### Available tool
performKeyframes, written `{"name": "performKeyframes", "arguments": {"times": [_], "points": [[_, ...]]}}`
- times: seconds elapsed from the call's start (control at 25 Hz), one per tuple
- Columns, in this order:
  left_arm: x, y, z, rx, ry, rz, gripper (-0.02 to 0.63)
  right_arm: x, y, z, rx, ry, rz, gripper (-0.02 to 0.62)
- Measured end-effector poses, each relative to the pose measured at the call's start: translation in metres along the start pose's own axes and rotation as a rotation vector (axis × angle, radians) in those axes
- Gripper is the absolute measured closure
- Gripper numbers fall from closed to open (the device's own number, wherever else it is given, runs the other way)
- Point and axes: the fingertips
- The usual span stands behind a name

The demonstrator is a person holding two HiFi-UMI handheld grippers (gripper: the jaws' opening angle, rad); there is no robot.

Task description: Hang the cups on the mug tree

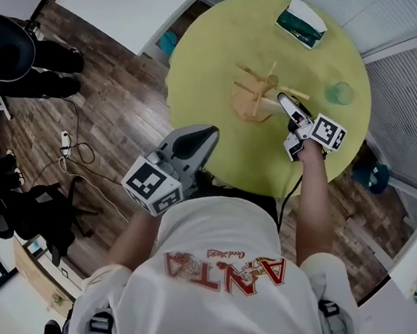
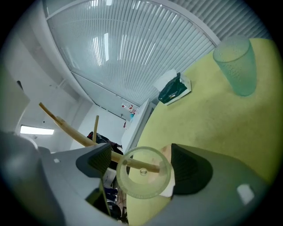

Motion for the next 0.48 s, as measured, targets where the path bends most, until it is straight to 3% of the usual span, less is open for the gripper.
{"name": "performKeyframes", "arguments": {"times": [0.12,0.36,0.48], "points": [[0.003,-0.003,0.003,0.003,-0.015,-0.025,0.597,-0.016,0.005,0.013,-0.063,-0.035,-0.022,0.201],[0.012,-0.014,0.018,0.018,-0.039,-0.104,0.597,-0.081,0.016,0.037,-0.257,-0.119,-0.144,0.207],[0.019,-0.02,0.027,0.029,-0.051,-0.155,0.597,-0.109,0.041,0.042,-0.428,-0.135,-0.178,0.275]]}}
Point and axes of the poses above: the fingertips, and each gripper's own axes: x forward along the fingers, y to its left, z out of its top, and after that the axes turned 13 degrees about -y, right-handed
